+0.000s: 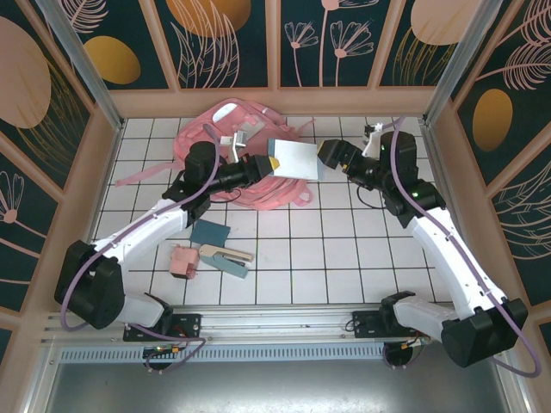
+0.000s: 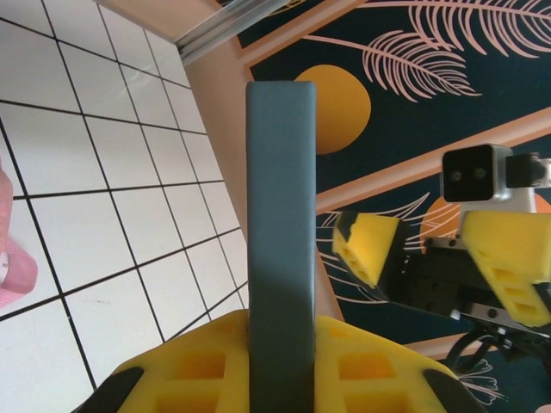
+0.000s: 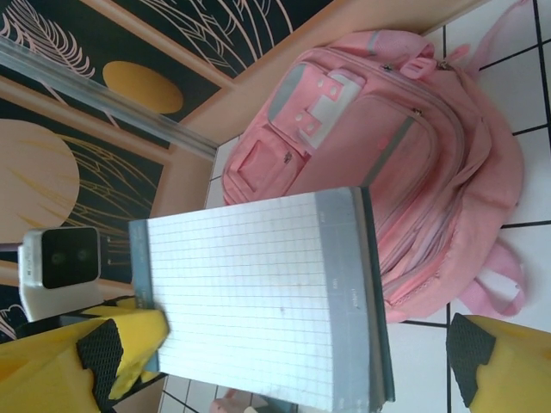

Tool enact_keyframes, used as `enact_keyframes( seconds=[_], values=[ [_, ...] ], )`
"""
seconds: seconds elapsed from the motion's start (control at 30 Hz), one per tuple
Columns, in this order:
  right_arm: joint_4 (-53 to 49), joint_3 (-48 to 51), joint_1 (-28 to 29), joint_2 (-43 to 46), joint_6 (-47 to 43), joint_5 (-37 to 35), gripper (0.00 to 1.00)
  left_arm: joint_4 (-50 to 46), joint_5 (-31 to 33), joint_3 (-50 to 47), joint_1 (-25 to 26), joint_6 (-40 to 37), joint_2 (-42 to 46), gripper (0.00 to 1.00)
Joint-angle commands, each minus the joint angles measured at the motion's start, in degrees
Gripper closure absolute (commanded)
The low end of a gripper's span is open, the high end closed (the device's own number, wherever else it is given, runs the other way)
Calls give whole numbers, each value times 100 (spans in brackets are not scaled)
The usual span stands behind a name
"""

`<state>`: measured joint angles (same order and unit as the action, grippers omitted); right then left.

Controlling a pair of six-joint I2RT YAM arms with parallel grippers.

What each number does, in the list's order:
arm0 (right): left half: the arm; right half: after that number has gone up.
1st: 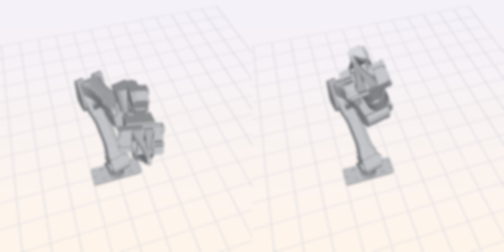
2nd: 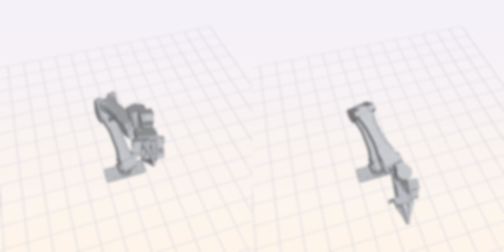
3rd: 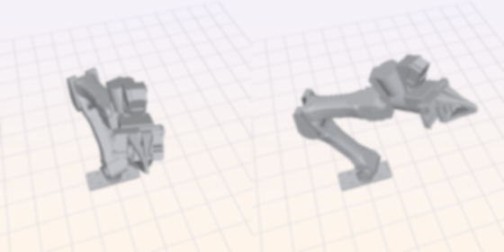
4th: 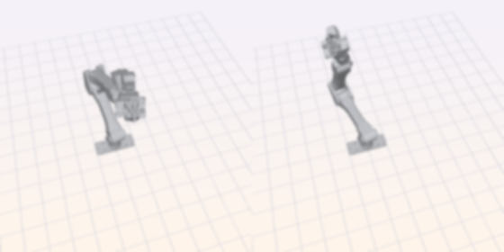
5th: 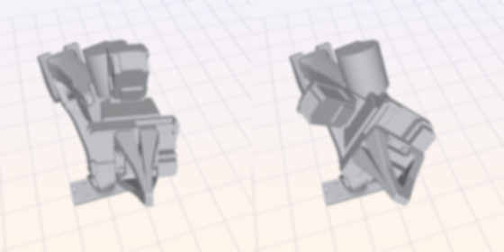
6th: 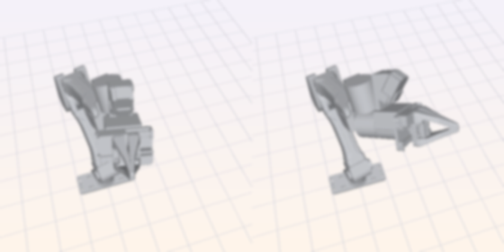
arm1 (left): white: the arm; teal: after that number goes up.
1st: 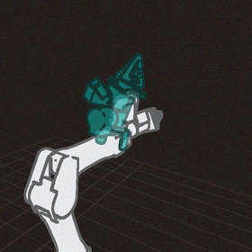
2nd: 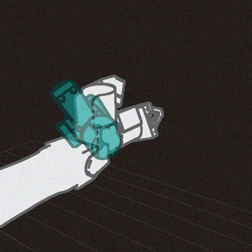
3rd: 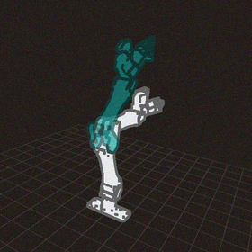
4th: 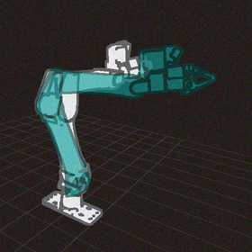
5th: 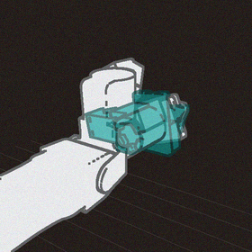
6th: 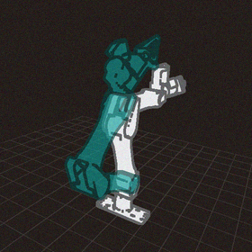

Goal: Pack the student bag
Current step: Pass the loose stationery.

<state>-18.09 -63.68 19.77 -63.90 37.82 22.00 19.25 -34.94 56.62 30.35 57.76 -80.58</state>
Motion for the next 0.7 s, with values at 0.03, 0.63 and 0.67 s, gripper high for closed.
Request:
enact_keyframes(
  seconds=[0.03,0.63,0.67],
  values=[
    [494,334,-32,-178,161,587,1,397,-251,211,23,-40,277,97],
    [4340,1634,-366,-251,2360,2663,48,1286,-1019,-59,17,453,133,100],
    [4331,1648,-360,-243,2336,2652,55,1201,-1027,-57,23,396,125,100]
  ],
)
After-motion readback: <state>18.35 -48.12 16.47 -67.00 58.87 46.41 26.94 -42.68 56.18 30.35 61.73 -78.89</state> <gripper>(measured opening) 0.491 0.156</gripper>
